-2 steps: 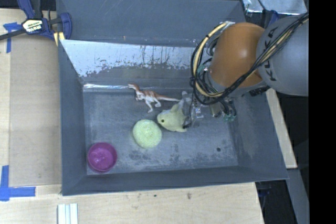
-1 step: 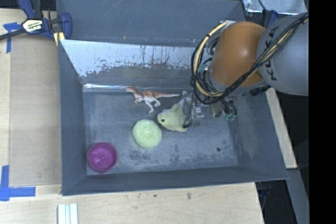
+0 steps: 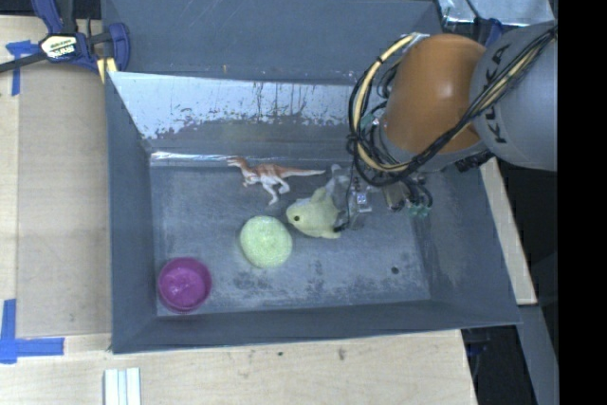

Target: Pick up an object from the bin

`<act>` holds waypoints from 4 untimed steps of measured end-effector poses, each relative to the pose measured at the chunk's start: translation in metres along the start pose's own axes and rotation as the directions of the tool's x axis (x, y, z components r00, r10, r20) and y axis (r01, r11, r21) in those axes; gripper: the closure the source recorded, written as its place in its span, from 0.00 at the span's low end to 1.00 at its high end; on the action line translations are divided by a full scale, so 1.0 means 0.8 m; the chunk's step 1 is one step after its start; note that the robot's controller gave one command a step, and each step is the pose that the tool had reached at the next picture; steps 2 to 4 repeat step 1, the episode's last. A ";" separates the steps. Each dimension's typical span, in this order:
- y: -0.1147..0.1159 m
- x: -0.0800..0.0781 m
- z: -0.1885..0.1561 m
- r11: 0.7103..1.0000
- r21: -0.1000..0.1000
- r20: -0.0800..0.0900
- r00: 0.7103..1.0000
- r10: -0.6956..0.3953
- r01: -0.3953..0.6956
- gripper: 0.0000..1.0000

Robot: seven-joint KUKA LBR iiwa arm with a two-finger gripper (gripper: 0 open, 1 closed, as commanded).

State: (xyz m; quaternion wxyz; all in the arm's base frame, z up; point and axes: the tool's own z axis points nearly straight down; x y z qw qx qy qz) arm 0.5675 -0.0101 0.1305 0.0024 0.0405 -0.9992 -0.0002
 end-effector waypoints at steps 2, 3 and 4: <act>0.000 -0.001 -0.038 1.000 0.000 0.004 1.000 0.000 0.000 1.00; 0.000 -0.001 -0.038 1.000 0.000 0.004 1.000 0.000 0.000 1.00; 0.000 -0.001 -0.038 1.000 0.000 0.004 1.000 0.000 0.000 1.00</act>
Offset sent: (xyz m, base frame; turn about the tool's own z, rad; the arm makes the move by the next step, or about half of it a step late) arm 0.0001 0.0003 0.0143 0.0000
